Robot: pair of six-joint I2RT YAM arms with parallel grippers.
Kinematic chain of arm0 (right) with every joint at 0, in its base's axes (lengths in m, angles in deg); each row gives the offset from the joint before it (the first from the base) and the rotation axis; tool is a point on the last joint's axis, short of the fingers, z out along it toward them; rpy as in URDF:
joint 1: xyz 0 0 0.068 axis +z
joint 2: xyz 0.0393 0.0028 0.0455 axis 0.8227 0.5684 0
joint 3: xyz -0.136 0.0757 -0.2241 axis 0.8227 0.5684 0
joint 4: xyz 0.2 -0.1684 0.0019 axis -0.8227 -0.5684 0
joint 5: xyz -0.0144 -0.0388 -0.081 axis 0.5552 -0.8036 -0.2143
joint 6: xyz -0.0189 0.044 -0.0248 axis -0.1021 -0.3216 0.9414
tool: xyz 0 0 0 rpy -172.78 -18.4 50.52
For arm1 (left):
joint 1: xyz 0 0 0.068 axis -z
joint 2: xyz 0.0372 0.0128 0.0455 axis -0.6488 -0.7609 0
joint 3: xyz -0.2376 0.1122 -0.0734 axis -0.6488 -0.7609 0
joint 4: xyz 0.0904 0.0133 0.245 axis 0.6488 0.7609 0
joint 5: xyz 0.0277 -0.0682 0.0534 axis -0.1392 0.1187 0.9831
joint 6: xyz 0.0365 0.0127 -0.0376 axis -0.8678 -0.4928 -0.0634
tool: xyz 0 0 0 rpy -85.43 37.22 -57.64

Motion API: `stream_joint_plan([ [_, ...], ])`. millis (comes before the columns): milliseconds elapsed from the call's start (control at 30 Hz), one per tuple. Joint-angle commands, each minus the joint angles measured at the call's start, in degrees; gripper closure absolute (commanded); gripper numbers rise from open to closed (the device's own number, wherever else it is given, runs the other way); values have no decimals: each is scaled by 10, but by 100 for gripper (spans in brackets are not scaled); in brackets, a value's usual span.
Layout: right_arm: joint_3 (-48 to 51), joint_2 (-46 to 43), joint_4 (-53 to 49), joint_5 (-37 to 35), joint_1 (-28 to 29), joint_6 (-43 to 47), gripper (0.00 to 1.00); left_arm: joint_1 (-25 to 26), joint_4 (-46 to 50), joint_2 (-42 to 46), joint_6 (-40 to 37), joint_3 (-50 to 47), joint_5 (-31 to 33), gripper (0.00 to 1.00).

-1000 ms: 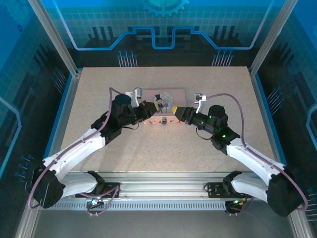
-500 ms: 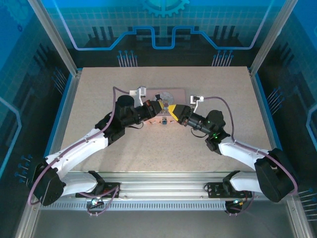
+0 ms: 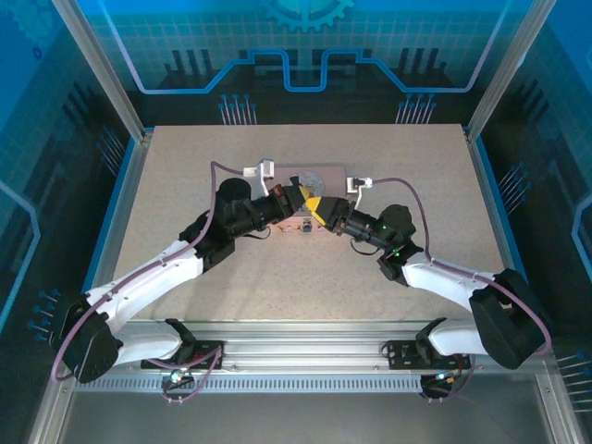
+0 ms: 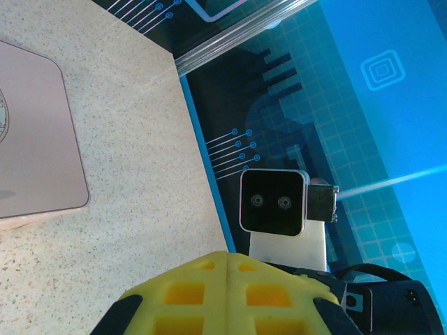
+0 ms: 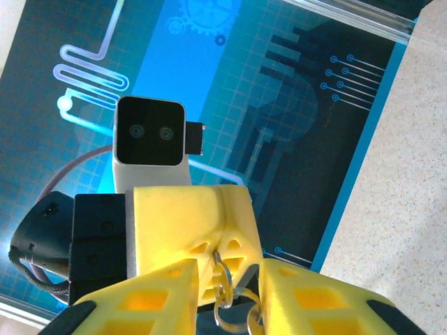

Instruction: Unlock a padlock with a key

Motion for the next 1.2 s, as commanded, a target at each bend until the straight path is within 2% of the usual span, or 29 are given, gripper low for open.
stream_joint_plan([
  [0,-15,-1,34,3,6,2,75,6,-21,-4,6,-10,10,100],
  [67,-16,0,39,2,6,0,79,8,-22,-5,7,-11,10,100],
  [467,-1,-8,50,-1,1,-5,93,8,-34,8,7,-24,28,100],
  [533,1,-9,54,-3,2,-3,100,8,-39,9,9,-26,27,100],
  [667,5,-17,41,-5,0,9,100,7,-45,18,9,-37,34,100],
  [700,5,-20,35,-4,-1,14,100,8,-43,21,7,-38,36,97],
  [733,5,-24,28,-1,-4,20,100,8,-33,26,6,-38,42,77],
  [867,8,-55,-35,4,-17,63,100,8,-7,53,-6,-49,67,43],
  [933,9,-78,-74,5,-27,88,100,8,10,70,-16,-57,79,32],
  [1000,7,-100,-119,6,-38,118,100,7,22,85,-25,-66,86,26],
  [1100,-15,-132,-236,0,-65,182,100,7,37,102,-38,-81,87,13],
  [1133,-24,-141,-269,-6,-75,206,100,7,43,105,-42,-87,86,3],
  [1167,-37,-146,-304,-14,-85,232,100,7,44,106,-48,-93,83,1],
])
